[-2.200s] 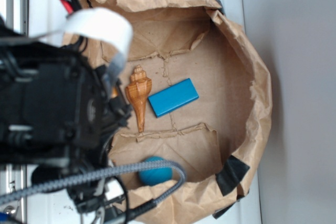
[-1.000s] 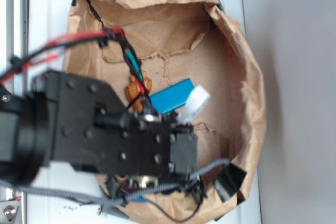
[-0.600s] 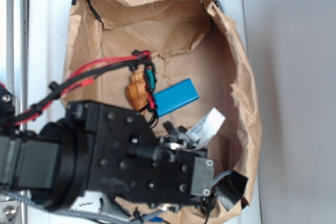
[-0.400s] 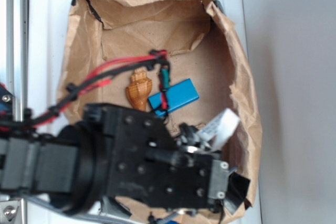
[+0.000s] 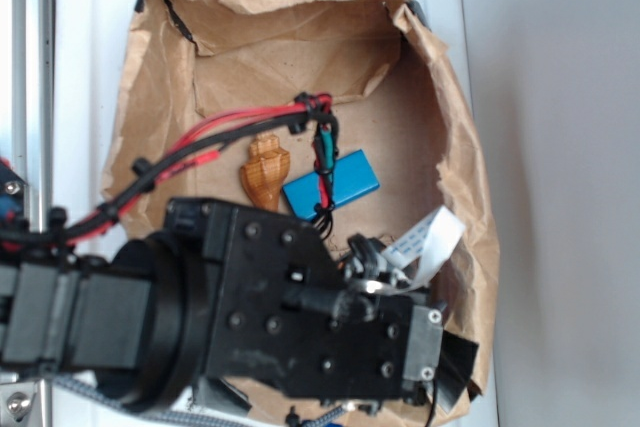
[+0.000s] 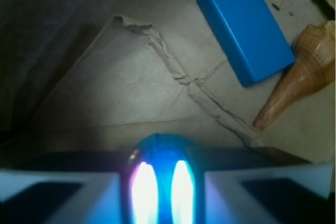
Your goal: Grab the blue ball.
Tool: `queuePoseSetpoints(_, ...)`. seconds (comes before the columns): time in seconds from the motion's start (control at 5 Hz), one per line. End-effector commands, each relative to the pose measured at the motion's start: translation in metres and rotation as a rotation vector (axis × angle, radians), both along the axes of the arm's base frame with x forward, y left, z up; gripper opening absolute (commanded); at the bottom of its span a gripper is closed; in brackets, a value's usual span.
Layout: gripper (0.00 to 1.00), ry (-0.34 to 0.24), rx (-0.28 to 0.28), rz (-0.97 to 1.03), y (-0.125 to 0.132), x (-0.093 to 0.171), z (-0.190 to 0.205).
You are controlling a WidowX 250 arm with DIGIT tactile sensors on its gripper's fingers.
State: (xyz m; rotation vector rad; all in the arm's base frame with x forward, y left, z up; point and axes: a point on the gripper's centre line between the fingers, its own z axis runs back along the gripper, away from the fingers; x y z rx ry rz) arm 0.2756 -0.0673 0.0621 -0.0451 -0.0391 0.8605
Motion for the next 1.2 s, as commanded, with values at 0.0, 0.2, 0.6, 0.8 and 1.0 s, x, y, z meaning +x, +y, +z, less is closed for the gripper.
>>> queuePoseSetpoints(0.0,1.00,-0.112,-0.049,0.039,0.005,0.001,0.040)
queuePoseSetpoints(0.2,1.00,-0.112,-0.063,0.065,0.010,-0.001,0.043)
queuePoseSetpoints(0.6,1.00,-0.028,0.051,0.030,0.036,-0.019,0.025)
queuePoseSetpoints(0.8,1.00,-0.006,0.098,-0.016,0.018,-0.008,0.014)
queuePoseSetpoints(1.0,1.00,-0.006,0.098,-0.016,0.018,-0.008,0.014)
